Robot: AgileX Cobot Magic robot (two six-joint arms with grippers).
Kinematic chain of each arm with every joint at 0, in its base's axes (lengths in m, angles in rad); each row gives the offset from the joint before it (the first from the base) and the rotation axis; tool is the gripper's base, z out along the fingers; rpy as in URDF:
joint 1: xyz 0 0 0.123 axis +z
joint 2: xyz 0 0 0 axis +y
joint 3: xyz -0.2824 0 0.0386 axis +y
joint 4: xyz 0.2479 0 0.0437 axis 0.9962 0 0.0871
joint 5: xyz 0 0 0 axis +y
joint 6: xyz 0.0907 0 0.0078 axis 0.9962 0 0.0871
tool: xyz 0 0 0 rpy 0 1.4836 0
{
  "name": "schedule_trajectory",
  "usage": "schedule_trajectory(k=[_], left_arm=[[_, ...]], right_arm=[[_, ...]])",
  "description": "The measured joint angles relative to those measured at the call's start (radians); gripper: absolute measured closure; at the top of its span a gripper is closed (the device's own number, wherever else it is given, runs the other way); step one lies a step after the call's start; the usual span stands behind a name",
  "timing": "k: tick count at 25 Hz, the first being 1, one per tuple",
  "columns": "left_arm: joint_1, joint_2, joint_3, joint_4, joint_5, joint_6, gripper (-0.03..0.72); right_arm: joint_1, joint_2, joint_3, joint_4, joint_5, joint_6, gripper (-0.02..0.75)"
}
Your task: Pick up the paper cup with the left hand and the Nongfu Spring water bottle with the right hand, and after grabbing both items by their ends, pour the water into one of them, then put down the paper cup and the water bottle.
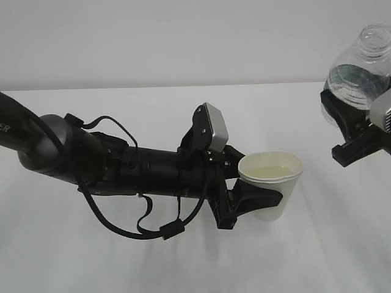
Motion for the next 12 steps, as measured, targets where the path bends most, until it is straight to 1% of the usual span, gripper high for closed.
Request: schedule_trajectory(k=[8, 12], left_arm=[[0.0, 0.002, 0.0, 0.0, 0.0, 0.0, 0.271], [0.0, 0.002, 0.0, 0.0, 0.0, 0.0, 0.274]], right_arm=[[0.0, 0.0, 0.0, 0.0, 0.0, 0.215, 0.328], [0.0, 0.0, 0.0, 0.0, 0.0, 0.278, 0.328]])
